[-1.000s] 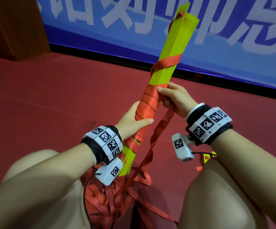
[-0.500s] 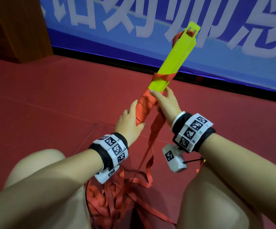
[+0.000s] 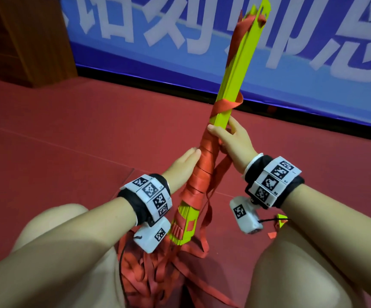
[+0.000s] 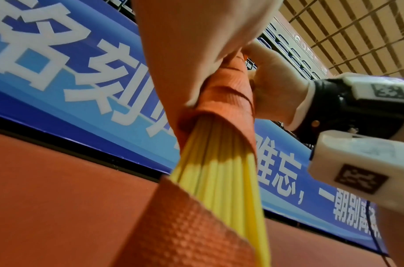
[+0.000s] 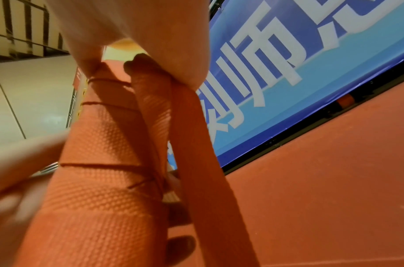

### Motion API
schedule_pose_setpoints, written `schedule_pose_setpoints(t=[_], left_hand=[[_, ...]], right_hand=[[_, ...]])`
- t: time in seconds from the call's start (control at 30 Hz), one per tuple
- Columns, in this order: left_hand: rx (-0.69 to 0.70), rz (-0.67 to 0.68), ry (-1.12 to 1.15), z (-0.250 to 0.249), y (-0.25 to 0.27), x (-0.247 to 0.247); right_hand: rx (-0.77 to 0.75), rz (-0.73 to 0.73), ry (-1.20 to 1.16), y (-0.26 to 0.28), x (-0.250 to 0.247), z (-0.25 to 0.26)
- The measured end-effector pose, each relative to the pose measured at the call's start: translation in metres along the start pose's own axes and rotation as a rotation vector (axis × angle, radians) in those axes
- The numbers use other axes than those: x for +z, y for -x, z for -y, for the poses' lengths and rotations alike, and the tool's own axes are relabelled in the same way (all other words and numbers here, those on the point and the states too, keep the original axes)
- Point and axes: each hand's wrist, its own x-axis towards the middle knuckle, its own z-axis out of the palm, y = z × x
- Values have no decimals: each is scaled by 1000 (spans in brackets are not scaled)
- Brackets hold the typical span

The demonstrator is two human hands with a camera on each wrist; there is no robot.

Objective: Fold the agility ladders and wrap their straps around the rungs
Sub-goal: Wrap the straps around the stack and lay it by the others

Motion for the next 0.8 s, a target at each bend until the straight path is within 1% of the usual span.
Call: schedule_pose_setpoints(t=[0.07,0.13,0.2,0.3,0.43,0.57,0.67,0.73,0.8], left_hand=[[-46,20,180,-2,2,2],[3,39,267,-1,1,0],[76,59,284,1,1,-2],[156,14,207,4,1,-3],[173,-79,86,6,3,-5],[196,-195,-99,9,2,-4],[211,-288,-216,15,0,-5],[164,-369,-292,15,-1,-6],[128,-410,-335,13,1,-5]], right_hand=[[-10,55,-41,1,0,5],[-16,111,-90,0,-3,8],[-22,170,-87,-2,-8,11],[38,203,-43,-4,-12,10],[172,189,29,-7,-13,4],[214,160,85,-7,-12,2],[242,111,91,-8,-8,0],[253,49,61,-8,-1,-4],[274,-26,9,-7,7,-8]])
